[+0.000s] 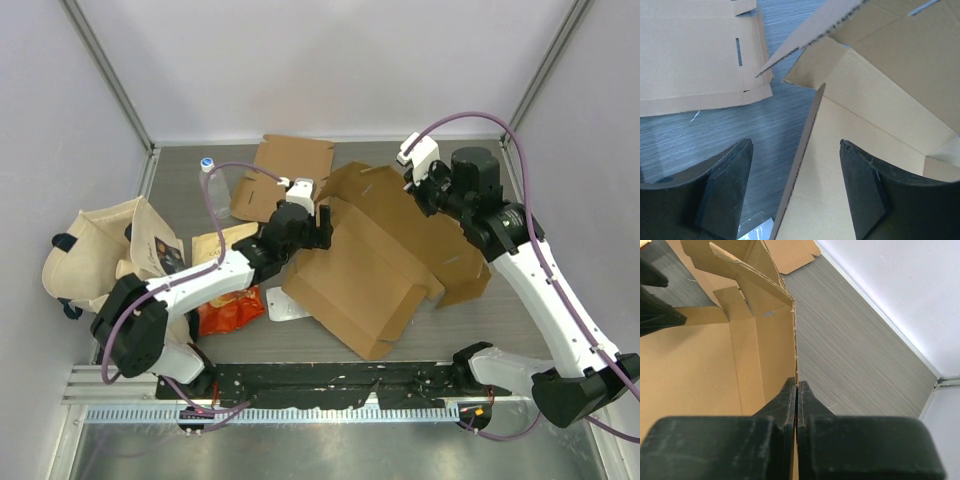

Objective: Fold the paper box

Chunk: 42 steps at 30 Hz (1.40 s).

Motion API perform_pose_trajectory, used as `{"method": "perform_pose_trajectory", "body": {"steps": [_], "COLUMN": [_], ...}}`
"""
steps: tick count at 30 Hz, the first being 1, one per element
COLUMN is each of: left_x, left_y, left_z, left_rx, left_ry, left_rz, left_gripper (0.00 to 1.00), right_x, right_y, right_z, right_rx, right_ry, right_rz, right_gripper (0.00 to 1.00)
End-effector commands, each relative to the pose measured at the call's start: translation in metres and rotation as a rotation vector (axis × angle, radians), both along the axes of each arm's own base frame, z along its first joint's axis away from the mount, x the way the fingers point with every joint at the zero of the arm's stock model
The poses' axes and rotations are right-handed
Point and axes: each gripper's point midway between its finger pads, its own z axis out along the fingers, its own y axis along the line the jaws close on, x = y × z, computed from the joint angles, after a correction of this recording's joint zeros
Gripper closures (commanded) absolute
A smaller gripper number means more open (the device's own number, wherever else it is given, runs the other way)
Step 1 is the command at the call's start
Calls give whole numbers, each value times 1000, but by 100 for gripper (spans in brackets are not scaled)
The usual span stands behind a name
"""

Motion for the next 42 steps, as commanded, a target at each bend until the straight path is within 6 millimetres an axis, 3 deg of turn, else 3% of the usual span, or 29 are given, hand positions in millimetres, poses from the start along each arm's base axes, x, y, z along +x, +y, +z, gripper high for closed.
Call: {"method": "perform_pose_trajectory", "body": {"steps": [1,3,4,8,18,24,32,38,42], "left_x": [32,41,40,40,44,52,50,42,37], "left_y": [5,9,-4,-18,-31,-19,-5,-15,-15], "left_z": [18,13,17,29,54,54,73,96,105], "left_rx": [-30,-43,-103,-228,-301,-231,-245,-289,-253], "left_ry": [-69,-57,-54,-65,-157,-192,-276,-344,-403], "left_rz": [59,48,-27,-132,-200,-161,-163,-237,-247], "left_gripper": [25,24,25,26,27,29,25,43,63], "right_x": [-3,-3,-4,-4,-8,-9,-10,-9,-9], "right_y": [9,11,11,8,8,6,6,10,13], "right_z": [34,39,41,50,71,80,94,86,85], "right_rx": [81,91,97,114,160,172,193,209,241], "right_ry": [-50,-50,-43,-39,-25,-28,-17,21,39], "right_rz": [43,49,56,44,67,73,81,89,84], "right_gripper": [99,99,99,99,99,99,99,99,99]}}
